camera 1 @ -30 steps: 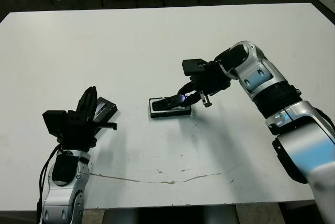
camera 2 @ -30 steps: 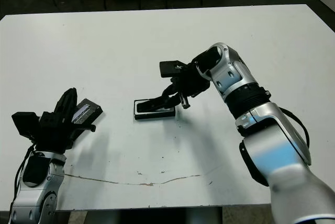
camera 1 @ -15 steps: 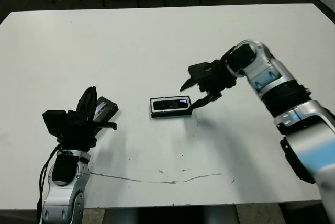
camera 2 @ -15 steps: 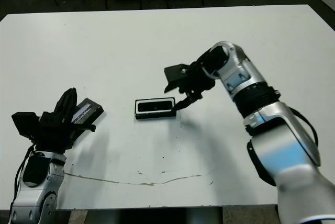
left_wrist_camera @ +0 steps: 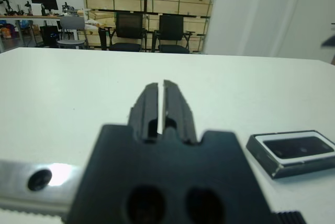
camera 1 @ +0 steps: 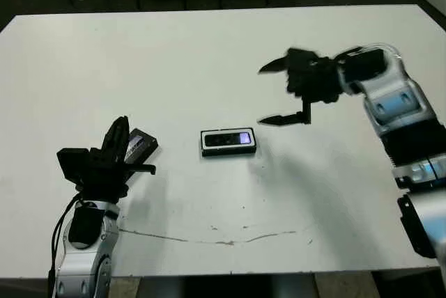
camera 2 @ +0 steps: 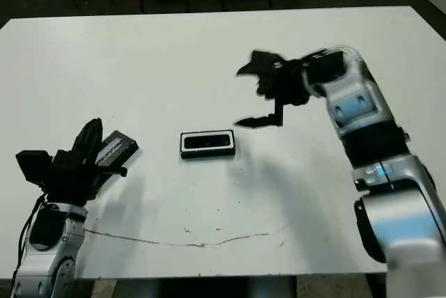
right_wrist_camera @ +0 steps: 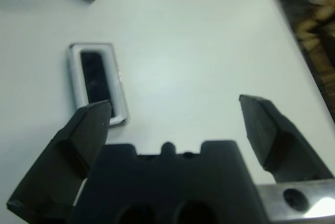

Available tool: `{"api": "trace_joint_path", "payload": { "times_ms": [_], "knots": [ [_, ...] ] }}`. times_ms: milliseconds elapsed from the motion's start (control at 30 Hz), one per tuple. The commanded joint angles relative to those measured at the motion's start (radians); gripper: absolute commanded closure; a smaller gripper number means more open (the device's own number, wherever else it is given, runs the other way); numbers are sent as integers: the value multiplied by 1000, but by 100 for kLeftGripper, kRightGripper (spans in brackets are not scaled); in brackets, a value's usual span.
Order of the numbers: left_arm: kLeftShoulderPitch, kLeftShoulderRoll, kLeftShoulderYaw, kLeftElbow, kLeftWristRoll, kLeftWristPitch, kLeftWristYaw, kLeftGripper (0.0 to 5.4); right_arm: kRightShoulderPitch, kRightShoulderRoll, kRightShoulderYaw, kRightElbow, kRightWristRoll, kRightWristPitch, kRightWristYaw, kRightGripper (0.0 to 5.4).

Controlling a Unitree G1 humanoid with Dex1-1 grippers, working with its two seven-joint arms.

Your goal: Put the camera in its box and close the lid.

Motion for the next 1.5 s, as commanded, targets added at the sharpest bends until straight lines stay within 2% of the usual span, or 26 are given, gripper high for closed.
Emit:
{"api": "trace_joint_path", "payload": {
  "times_ms": [33, 233, 333, 467, 600, 700, 833, 1000, 1100, 1267, 1500],
  "knots": [
    [28, 18, 12, -28, -2, 12, -7, 540, 147, 14, -82, -161, 38, 64, -143, 16],
    [75, 49, 39, -99, -42, -5, -60, 540, 392, 36, -200, -433, 136, 144, -317, 109],
    [109, 71, 54, -161, -39, -9, -73, 540, 512, 49, -251, -534, 172, 116, -383, 167],
    [150, 108, 82, -253, -59, 28, -95, 540, 604, 77, -299, -569, 258, 79, -415, 241],
    [170, 200, 147, -325, -116, 76, -166, 540, 654, 74, -301, -575, 267, 14, -435, 316],
    [165, 289, 221, -361, -168, 142, -212, 530, 664, 76, -299, -588, 271, 12, -467, 371],
    [139, 385, 291, -354, -250, 233, -265, 476, 667, 79, -297, -591, 283, 11, -494, 443],
    [85, 484, 289, -249, -317, 285, -399, 384, 666, 70, -285, -588, 279, 0, -505, 535],
    [22, 514, 253, -101, -381, 293, -541, 329, 666, 75, -284, -576, 280, -22, -510, 540],
    [-71, 535, 181, 82, -396, 313, -682, 236, 669, 71, -277, -567, 283, -43, -508, 540],
    [-104, 483, 141, 124, -419, 427, -634, 106, 668, 71, -269, -539, 285, -84, -501, 540]
  ]
}}
